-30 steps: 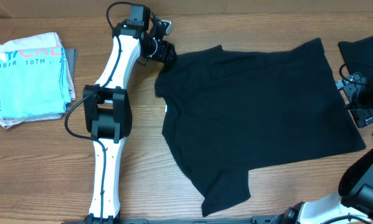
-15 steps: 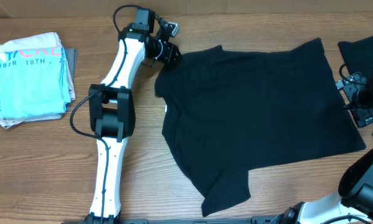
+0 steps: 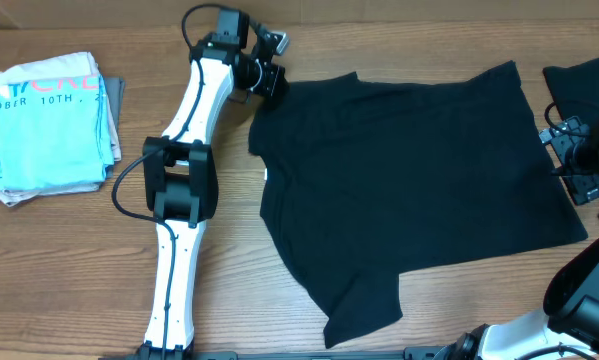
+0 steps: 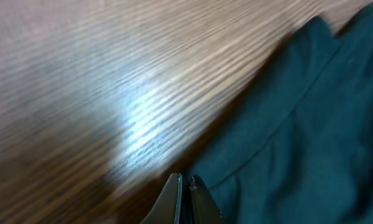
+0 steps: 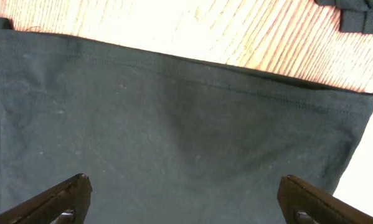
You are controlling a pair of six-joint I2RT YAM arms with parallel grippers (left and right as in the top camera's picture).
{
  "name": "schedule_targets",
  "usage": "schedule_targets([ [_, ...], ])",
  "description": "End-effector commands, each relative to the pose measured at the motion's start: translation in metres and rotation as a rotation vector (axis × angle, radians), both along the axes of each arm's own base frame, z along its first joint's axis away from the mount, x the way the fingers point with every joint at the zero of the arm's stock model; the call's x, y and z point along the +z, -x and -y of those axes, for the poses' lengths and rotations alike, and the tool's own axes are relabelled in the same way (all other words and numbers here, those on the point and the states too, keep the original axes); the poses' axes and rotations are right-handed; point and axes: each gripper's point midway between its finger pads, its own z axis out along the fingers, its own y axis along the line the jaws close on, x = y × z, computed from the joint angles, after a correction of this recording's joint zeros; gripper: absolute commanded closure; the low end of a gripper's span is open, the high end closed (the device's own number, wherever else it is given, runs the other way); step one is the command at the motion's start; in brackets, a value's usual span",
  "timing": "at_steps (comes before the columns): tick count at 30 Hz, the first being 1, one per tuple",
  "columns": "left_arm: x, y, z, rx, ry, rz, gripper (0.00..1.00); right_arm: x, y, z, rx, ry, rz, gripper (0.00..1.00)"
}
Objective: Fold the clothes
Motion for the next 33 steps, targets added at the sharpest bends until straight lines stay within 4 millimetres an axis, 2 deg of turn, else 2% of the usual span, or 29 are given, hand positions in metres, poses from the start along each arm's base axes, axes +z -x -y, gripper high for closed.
schedule_targets([
  [1,0.066,-0.005,0.022,-0.034,0.045,0.112,0.96,0.004,-0.003,0.001,0.004,0.009,0.013,0.0],
  [3,0.077,0.004,0.035,-0.058,0.047,0.11,0.96,0.004,-0.003,0.001,0.004,0.009,0.013,0.0],
  [5,0.078,0.018,0.053,-0.092,0.041,0.082,0.96,0.004,-0.003,0.001,0.004,0.009,0.013,0.0],
  [13,0.055,0.106,0.126,-0.257,-0.041,-0.118,0.96,0.004,-0.003,0.001,0.004,0.009,0.013,0.0],
  [16,0.039,0.142,0.141,-0.298,-0.182,-0.173,0.96,0.004,-0.003,0.001,0.004,0.009,0.013,0.0],
  [21,0.022,0.181,0.152,-0.348,-0.405,-0.179,0.94,0.004,-0.003,0.001,0.004,0.009,0.013,0.0],
  [22,0.02,0.186,0.154,-0.357,-0.436,-0.171,0.89,0.004,-0.003,0.001,0.004,0.009,0.013,0.0],
  [24,0.019,0.194,0.159,-0.374,-0.477,-0.159,0.63,0.004,-0.003,0.001,0.004,0.009,0.013,0.0],
  [25,0.019,0.197,0.161,-0.38,-0.491,-0.152,0.54,0.004,-0.003,0.001,0.004,0.009,0.013,0.0],
  [26,0.022,0.198,0.163,-0.384,-0.493,-0.144,0.48,0.004,-0.003,0.001,0.004,0.009,0.013,0.0],
  [29,0.038,0.194,0.165,-0.349,-0.468,-0.122,0.44,0.004,-0.003,0.001,0.004,0.009,0.013,0.0],
  [33,0.079,0.168,0.149,-0.192,-0.391,-0.086,0.39,0.004,-0.003,0.001,0.004,0.009,0.013,0.0],
])
